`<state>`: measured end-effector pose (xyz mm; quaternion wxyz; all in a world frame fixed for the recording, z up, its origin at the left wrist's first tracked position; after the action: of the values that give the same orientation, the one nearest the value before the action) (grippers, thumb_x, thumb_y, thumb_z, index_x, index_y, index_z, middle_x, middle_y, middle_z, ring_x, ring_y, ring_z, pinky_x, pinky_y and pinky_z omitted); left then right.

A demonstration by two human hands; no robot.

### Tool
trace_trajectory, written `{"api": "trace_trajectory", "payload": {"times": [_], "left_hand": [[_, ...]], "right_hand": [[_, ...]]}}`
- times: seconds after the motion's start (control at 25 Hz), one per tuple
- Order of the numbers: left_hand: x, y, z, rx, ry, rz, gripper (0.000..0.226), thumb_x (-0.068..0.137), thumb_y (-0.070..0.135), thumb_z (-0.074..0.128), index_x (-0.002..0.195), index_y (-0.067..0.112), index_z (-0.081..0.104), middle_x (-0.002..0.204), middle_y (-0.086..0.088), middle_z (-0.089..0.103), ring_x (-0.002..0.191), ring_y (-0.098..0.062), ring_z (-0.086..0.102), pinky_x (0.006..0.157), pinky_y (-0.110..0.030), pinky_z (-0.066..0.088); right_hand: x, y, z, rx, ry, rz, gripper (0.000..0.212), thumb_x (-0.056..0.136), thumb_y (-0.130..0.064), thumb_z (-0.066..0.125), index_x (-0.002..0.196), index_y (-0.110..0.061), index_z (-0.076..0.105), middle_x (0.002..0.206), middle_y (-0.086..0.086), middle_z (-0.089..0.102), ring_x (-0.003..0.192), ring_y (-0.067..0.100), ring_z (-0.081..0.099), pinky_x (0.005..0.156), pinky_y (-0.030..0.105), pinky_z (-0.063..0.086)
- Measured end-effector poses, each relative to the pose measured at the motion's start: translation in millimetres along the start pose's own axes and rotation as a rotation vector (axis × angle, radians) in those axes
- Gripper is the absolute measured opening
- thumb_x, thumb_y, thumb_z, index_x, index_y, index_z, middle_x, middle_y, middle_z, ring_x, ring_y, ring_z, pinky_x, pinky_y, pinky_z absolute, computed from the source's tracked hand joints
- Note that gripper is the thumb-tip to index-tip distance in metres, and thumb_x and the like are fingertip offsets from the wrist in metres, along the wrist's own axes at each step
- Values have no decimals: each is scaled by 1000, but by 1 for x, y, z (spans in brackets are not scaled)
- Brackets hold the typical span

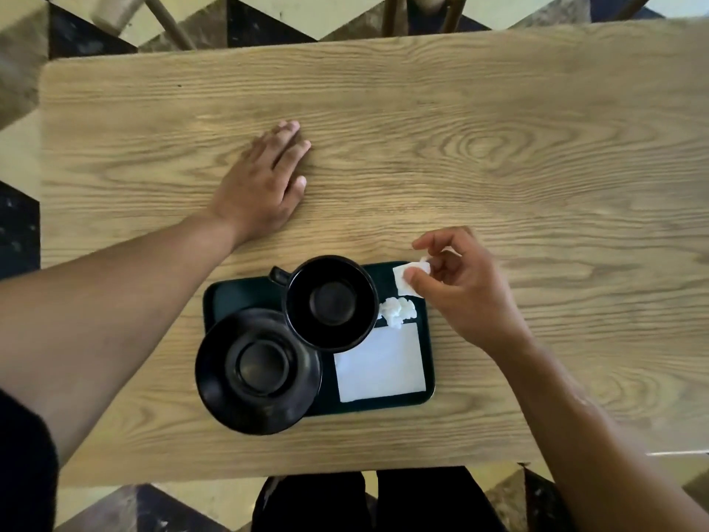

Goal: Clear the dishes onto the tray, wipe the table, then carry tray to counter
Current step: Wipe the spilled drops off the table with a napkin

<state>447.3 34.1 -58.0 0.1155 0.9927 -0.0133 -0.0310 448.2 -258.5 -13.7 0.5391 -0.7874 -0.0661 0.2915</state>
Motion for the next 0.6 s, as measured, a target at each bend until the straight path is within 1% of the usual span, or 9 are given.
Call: {"api": "trace_trajectory", "payload": {"times": [0.04,0.08,0.2,0.32,0.4,0.48,0.6], "left_hand": [[-1,0,3,-7,21,-15,56,105,32,38,151,1,41,165,-21,30,156,-35,23,127,-52,21],[-2,0,5,-16,50,-31,54,105,30,39,151,2,42,165,-20,30,156,-34,23,127,-52,20],[-2,-2,7,-30,123,-33,51,104,28,45,149,4,47,164,-18,35,155,-31,27,126,-52,24],[-2,-5,6,-46,147,-27,50,103,27,47,148,3,50,163,-17,37,155,-30,29,126,-51,25],[-2,-5,5,-50,159,-25,50,103,27,48,147,3,51,163,-17,38,155,-29,30,126,-50,25],[-2,-6,6,-54,156,-23,50,103,27,48,147,4,51,163,-16,38,155,-29,30,126,-49,25],[-1,-7,6,-61,158,-25,50,103,28,48,148,4,51,163,-16,38,155,-29,30,126,-49,24]], "right_hand": [[3,-3,5,-52,-10,-21,27,80,-19,81,97,-34,65,97,-1,61,74,13,60,70,23,53],[5,-5,9,-118,-16,-38,28,79,-19,83,98,-32,66,93,-2,64,76,13,63,72,23,54],[6,-7,19,-282,2,-67,22,78,-17,85,93,-23,70,81,-8,69,75,8,66,70,18,54],[-1,-11,26,-484,76,-229,14,80,-18,83,88,-18,72,82,-12,70,78,6,64,71,22,53],[-6,-9,28,-639,137,-319,12,80,-22,82,86,-19,72,83,-11,69,83,12,58,73,23,48],[-8,-3,25,-662,193,-306,11,81,-23,82,86,-20,73,82,-10,68,83,14,55,72,23,46],[-10,5,26,-591,233,-259,11,81,-22,83,85,-19,72,78,-11,66,77,12,57,66,23,47]]}}
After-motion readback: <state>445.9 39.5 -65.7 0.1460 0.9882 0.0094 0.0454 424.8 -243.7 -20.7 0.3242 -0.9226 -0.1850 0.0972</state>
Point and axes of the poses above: each hand's wrist, its own x-axis towards the middle knuckle, its own z-axis out of the palm, y = z × x, the point moved 6 cm from there along x, towards the middle knuckle
